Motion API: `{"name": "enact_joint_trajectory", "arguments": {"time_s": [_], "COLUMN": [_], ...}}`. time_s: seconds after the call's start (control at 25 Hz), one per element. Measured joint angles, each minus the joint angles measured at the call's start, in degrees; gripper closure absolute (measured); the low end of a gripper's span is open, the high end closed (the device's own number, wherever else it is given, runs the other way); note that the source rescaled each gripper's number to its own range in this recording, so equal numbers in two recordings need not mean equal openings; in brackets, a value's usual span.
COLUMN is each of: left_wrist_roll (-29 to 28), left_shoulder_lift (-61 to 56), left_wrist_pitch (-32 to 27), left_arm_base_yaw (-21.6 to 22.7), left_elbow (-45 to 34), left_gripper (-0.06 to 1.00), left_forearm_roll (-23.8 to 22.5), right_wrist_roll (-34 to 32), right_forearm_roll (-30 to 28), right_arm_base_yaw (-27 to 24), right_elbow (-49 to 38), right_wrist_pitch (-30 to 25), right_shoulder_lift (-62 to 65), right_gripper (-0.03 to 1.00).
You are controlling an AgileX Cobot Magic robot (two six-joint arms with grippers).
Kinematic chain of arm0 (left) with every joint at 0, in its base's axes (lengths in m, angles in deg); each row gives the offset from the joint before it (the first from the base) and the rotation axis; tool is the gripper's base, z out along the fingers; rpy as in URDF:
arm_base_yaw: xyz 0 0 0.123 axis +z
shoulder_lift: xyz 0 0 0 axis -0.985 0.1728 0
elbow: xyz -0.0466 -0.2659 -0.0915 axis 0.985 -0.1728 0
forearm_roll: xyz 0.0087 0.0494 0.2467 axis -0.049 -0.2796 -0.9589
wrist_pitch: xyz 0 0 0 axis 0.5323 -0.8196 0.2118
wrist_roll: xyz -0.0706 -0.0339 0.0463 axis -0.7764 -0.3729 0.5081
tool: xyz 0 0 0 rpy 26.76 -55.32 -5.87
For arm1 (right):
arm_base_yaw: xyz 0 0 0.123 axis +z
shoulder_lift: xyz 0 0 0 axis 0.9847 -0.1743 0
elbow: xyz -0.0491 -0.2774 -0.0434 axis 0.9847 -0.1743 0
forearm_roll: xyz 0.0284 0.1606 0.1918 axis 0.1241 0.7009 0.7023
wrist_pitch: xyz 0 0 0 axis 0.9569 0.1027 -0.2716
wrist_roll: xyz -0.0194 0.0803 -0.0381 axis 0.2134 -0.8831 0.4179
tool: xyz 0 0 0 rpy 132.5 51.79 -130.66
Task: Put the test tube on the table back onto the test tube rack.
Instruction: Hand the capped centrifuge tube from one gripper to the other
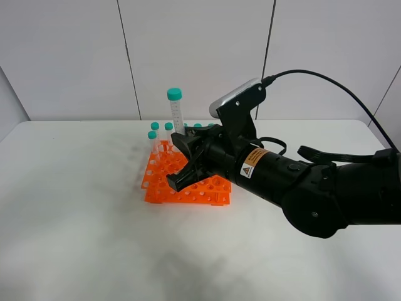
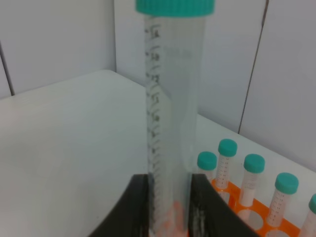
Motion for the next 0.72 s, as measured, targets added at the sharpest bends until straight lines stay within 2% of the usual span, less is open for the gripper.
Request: {"name": "enact_joint_trajectory", "arguments": {"time_s": [0.12,0.24,0.52,0.72], "left_wrist_roll": [0.11,0.17,0.56,5.4], "left_shoulder_lift": [3.24,5.88,14.21,21.78], "left_wrist_pitch": [1.2,3.24,4.74,10.38], "left_arm_base_yaw": [-1.15,-5.61,-23.58,-33.6], "left_elbow": [2.73,5.51,9.72,9.95], "left_gripper": [-0.05,-0.05,-0.05,-0.05], "left_forearm_roll": [0.82,0.94,1.1,1.1], "right_wrist_roll": [0.0,0.24,0.37,0.37], "right_forearm_roll": [0.0,0.0,0.0,0.0], "right_arm_base_yaw": [0.0,0.0,0.0,0.0], "right_elbow": [0.0,0.0,0.0,0.0], "right_wrist_pitch": [0.0,0.0,-0.18,-1.57], "right_shoulder_lift": [0.0,0.0,0.0,0.0], "right_gripper": [0.97,0.97,0.97,0.97]}}
